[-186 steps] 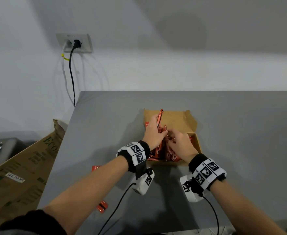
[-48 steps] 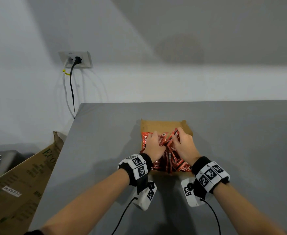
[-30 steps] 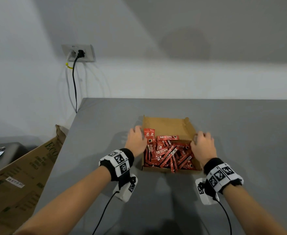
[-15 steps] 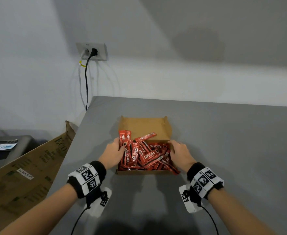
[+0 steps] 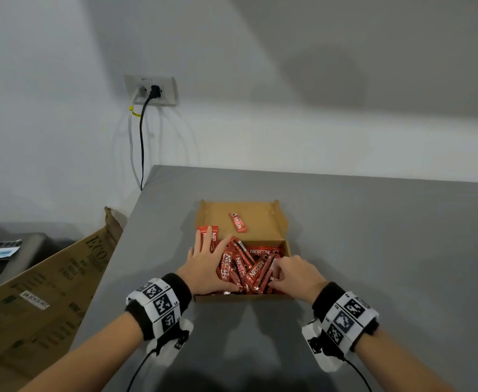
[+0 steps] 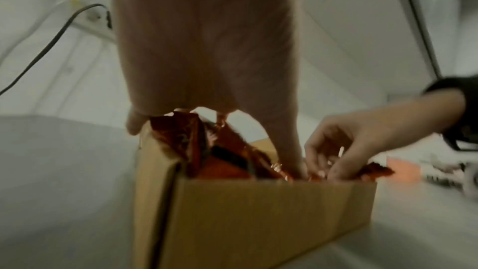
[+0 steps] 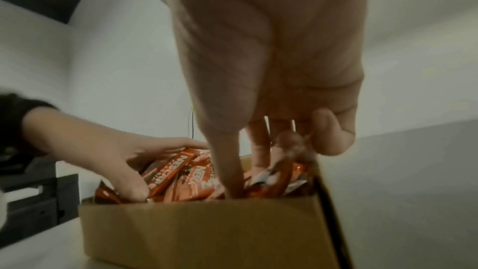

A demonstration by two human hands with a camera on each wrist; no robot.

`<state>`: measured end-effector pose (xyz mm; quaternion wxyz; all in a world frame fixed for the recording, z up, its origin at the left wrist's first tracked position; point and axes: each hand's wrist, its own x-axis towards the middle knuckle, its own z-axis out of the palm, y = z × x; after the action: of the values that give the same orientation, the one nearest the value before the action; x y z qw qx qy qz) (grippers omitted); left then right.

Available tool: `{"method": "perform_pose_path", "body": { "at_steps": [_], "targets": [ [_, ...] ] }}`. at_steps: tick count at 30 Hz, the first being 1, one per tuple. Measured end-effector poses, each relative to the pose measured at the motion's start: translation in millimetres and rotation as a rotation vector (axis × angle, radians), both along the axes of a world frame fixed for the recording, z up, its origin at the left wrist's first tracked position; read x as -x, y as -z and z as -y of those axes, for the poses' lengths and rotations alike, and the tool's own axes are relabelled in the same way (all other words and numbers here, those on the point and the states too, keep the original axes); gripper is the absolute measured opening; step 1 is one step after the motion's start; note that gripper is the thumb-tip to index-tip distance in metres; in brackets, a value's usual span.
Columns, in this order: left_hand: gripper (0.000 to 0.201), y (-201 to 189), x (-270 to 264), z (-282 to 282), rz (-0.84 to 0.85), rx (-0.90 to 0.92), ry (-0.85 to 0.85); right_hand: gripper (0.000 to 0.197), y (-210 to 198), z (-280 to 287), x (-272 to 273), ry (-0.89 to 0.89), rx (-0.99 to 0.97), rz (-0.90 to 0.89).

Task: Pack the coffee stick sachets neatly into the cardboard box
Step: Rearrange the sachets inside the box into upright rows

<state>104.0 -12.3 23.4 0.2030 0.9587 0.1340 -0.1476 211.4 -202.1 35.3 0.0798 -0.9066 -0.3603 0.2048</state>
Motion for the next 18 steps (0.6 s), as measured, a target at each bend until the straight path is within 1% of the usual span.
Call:
{"method": "perform_pose_path", "body": {
  "at_steps": [3, 7, 9, 10, 11, 13, 14, 16, 18],
  "targets": [
    [0.111, 4.7, -1.3, -6.7, 0.082, 0.01, 0.037, 0.015, 0.2, -3.6, 0.9, 0.015, -0.095, -0.058],
    [0.112, 5.8, -1.6, -14.3, 0.08, -0.017, 0.069, 0.012, -4.7, -6.2, -0.9, -0.075, -0.128, -0.124],
    [0.111, -1.6, -1.6, -17.2, 0.105, 0.02, 0.042, 0.018, -8.4, -2.9, -10.0, -0.101, -0.139, -0.159],
    [0.104, -7.1, -3.1, -19.3, 0.132, 0.05, 0.019, 0.019, -10.3, -1.2, -15.8, -0.095, -0.149, -0.179],
    [0.093, -13.1, -5.0, -21.6, 0.164, 0.069, -0.001, 0.017, -12.3, 0.3, -21.2, -0.077, -0.16, -0.19],
    [0.07, -24.6, -10.5, -26.8, 0.225, 0.047, -0.026, 0.012, -15.2, -0.9, -30.0, -0.02, -0.21, -0.174],
    [0.062, -28.6, -13.4, -29.6, 0.24, 0.027, -0.039, 0.01, -15.4, -4.0, -33.6, 0.027, -0.26, -0.154],
    [0.054, -32.6, -17.9, -34.1, 0.244, 0.009, -0.058, 0.006, -12.9, -17.4, -41.8, 0.11, -0.319, -0.083],
    [0.049, -33.2, -20.2, -34.5, 0.231, 0.019, -0.056, 0.016, -6.9, -39.6, -52.4, 0.141, -0.257, -0.042]
  ]
}}
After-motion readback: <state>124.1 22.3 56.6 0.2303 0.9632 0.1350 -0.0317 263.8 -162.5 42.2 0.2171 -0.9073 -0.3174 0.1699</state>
